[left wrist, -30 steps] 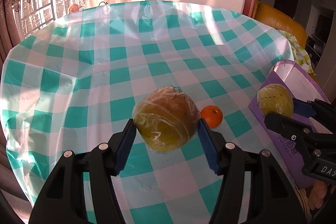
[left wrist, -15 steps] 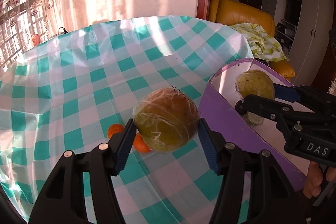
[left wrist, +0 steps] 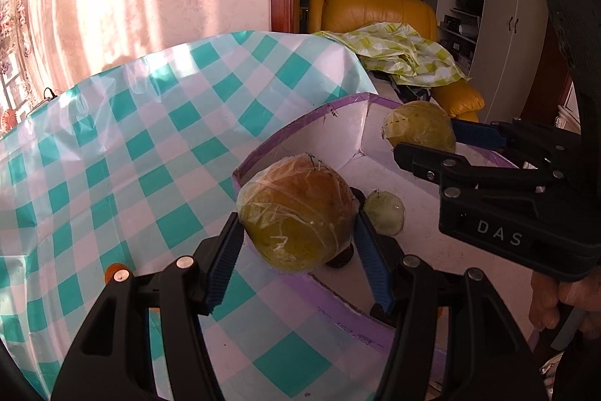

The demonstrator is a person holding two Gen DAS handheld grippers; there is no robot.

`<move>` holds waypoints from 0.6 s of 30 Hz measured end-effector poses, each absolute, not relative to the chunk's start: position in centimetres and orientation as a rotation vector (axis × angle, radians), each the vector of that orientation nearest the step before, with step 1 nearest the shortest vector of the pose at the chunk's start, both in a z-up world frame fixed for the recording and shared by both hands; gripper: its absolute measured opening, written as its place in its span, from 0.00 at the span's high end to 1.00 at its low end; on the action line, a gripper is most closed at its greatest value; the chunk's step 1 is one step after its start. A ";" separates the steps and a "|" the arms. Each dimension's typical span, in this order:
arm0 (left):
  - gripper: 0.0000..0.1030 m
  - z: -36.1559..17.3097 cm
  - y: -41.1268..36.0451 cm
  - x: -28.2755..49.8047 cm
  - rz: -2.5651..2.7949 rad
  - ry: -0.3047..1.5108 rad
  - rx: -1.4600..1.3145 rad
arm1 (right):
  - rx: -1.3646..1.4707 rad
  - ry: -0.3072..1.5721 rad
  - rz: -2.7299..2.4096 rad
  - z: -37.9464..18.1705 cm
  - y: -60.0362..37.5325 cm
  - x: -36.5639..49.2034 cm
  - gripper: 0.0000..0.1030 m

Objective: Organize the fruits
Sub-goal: 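Carry both wrapped fruits over the purple box, then open both tools to drop the wrapped fruits into the box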

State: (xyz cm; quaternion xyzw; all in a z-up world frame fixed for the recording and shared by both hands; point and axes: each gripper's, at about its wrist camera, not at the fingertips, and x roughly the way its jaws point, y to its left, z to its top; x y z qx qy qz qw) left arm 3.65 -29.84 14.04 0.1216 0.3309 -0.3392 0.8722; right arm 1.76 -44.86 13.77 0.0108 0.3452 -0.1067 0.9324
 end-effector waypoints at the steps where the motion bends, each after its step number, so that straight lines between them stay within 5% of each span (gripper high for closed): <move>1: 0.42 13.8 -30.4 3.6 -0.718 0.695 0.262 | 0.026 0.713 -0.229 13.6 -45.3 1.8 0.44; 18: 0.42 10.6 -34.7 2.7 -0.777 0.755 0.363 | 0.086 0.816 -0.317 11.5 -48.6 2.9 0.44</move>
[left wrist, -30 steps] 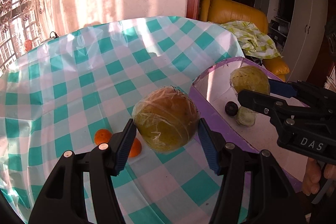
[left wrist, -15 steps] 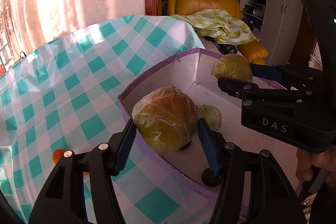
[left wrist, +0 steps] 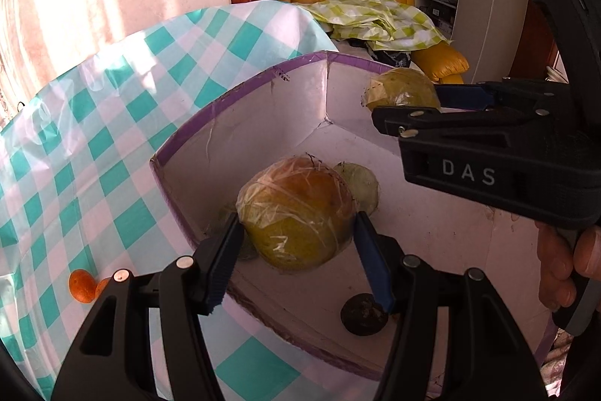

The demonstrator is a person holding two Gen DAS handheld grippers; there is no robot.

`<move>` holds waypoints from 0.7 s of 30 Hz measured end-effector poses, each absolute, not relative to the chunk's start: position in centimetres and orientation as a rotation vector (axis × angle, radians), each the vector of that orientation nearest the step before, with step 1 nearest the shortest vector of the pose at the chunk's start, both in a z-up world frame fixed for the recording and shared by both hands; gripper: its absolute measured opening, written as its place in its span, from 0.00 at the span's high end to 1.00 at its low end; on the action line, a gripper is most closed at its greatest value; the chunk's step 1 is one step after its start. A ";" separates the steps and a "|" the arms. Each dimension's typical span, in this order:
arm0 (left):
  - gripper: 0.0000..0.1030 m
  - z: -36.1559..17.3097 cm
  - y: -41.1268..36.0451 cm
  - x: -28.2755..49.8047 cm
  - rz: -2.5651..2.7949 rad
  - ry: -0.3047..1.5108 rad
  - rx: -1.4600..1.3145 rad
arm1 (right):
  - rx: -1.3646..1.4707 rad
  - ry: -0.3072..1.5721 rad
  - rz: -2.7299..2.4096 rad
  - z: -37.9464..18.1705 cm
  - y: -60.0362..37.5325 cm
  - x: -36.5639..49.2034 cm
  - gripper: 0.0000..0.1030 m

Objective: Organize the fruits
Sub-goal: 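Open both tools to drop the wrapped fruits into the box, then move both tools back and close each on an orange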

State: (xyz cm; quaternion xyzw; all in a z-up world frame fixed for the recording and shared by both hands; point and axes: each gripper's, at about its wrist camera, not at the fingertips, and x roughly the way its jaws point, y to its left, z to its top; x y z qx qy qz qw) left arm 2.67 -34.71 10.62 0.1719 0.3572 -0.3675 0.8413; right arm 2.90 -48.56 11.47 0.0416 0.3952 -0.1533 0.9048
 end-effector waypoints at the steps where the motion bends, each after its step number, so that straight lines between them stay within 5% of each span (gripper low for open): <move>1: 0.42 10.5 -34.9 2.6 -0.780 0.757 0.368 | 0.091 0.823 -0.318 11.4 -48.7 2.9 0.44; 8: 0.40 10.1 -35.3 2.3 -0.780 0.753 0.396 | 0.099 0.841 -0.318 11.0 -48.8 3.2 0.44; 10: 0.33 10.2 -35.2 2.3 -0.783 0.747 0.391 | 0.097 0.841 -0.323 11.0 -48.8 3.2 0.43; 21: 0.30 11.2 -34.0 2.3 -0.779 0.728 0.355 | 0.062 0.814 -0.336 11.5 -48.2 3.2 0.23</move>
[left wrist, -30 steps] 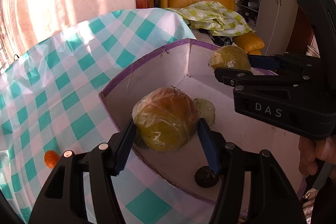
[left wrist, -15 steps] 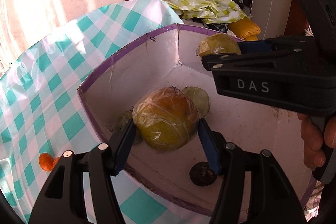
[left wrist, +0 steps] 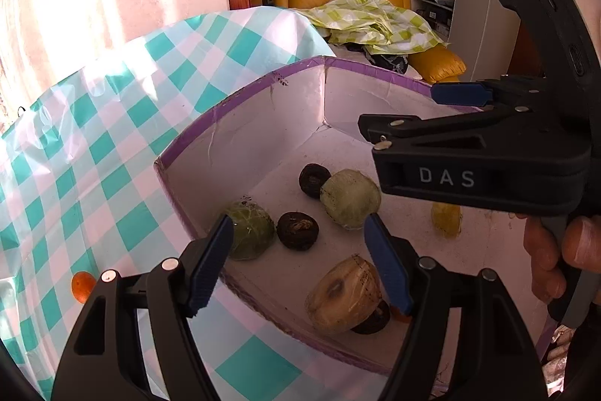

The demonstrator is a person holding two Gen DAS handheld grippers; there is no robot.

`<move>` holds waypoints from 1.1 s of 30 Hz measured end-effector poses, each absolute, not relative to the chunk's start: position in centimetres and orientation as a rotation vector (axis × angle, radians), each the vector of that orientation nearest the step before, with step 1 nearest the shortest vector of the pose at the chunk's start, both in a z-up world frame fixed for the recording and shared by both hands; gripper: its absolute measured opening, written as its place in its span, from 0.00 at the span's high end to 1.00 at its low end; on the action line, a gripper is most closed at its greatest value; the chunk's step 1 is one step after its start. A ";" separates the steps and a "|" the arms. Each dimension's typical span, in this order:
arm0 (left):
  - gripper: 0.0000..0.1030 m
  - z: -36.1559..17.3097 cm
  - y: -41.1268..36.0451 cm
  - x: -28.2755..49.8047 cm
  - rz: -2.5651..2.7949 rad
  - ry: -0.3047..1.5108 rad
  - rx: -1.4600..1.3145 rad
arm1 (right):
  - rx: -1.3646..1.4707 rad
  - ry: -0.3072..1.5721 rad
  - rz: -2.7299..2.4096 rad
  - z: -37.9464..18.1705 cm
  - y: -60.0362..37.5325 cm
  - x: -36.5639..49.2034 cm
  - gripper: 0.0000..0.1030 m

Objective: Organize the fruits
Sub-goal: 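Move both tools back and close each on an orange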

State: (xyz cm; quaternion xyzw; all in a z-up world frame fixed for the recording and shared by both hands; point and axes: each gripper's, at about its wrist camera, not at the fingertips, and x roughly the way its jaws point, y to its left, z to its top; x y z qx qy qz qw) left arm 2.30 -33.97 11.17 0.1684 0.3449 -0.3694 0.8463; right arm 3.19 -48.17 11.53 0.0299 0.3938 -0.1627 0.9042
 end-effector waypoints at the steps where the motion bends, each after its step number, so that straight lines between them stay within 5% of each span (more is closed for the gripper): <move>1: 0.30 11.3 -33.8 2.3 -0.778 0.726 0.350 | 0.060 0.813 -0.335 11.6 -48.1 3.2 0.23; 16: 0.30 13.7 -23.6 6.5 -0.577 0.699 0.160 | 0.042 0.652 -0.248 15.2 -43.7 2.6 0.15; 33: 0.40 8.2 -10.9 14.4 -0.350 0.841 -0.034 | -0.174 0.667 0.017 14.6 -30.1 4.7 0.15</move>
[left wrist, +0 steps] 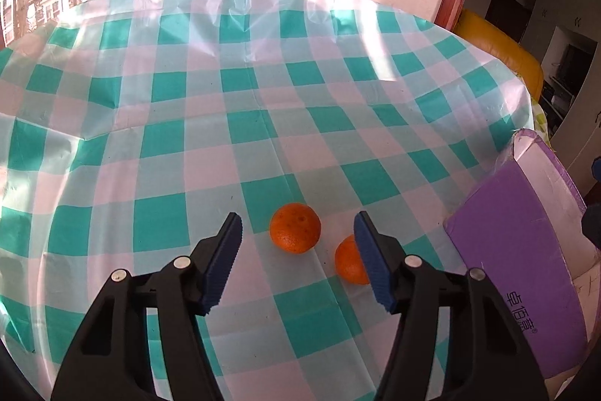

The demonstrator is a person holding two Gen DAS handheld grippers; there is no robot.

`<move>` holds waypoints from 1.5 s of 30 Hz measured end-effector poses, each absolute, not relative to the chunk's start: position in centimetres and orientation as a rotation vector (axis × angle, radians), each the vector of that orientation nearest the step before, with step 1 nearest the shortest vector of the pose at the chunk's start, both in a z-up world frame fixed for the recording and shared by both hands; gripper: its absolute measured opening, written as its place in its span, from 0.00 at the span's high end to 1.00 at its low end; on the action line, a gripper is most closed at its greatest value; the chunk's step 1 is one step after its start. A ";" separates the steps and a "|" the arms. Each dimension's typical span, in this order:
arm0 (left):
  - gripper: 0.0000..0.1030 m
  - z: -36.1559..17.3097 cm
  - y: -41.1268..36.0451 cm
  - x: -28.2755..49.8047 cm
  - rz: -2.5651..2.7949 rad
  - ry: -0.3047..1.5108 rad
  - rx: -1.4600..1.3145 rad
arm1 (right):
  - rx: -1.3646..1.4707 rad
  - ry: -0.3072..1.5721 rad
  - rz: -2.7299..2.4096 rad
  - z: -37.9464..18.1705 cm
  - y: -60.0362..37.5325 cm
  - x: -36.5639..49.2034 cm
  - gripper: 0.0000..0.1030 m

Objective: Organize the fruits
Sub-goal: 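Move both tools back and close each on an orange, then carry both oranges over the purple box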

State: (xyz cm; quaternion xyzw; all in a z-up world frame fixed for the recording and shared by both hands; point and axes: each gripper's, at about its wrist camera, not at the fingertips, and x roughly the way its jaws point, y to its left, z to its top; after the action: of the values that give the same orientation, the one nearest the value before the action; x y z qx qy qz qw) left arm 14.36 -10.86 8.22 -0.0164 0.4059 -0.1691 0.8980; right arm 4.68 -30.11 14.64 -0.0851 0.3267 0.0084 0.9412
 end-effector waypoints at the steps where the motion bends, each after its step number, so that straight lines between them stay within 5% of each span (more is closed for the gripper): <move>1: 0.40 7.7 -10.9 14.6 -0.353 0.847 -0.035 | -0.187 0.673 0.030 14.3 -29.4 4.8 0.15; 14: 0.49 2.4 -11.9 17.9 -0.401 0.949 -0.034 | -0.257 0.773 0.102 10.2 -25.0 6.8 0.15; 18: 0.60 2.2 -12.3 18.0 -0.404 0.946 0.004 | -0.253 0.807 0.112 8.9 -24.5 7.8 0.14; 26: 0.61 3.3 -10.3 16.9 -0.304 0.920 0.035 | -0.239 0.852 0.136 6.4 -23.3 9.8 0.15; 34: 0.62 6.3 -5.8 14.6 -0.185 0.847 0.035 | -0.223 0.917 0.188 2.6 -21.1 13.1 0.45; 39: 0.62 7.7 -4.3 12.9 -0.164 0.821 0.034 | -0.236 0.894 0.185 2.2 -20.9 13.7 0.56; 45: 0.62 9.1 -4.4 11.5 -0.194 0.791 0.008 | -0.185 0.889 0.193 3.0 -21.9 13.0 0.58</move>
State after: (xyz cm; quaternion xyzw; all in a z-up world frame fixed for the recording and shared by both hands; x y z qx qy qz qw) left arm 11.53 -4.35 9.14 0.0039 0.3846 -0.0942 0.9183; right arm 13.05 -21.93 2.97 -0.0894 0.4288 0.0932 0.8941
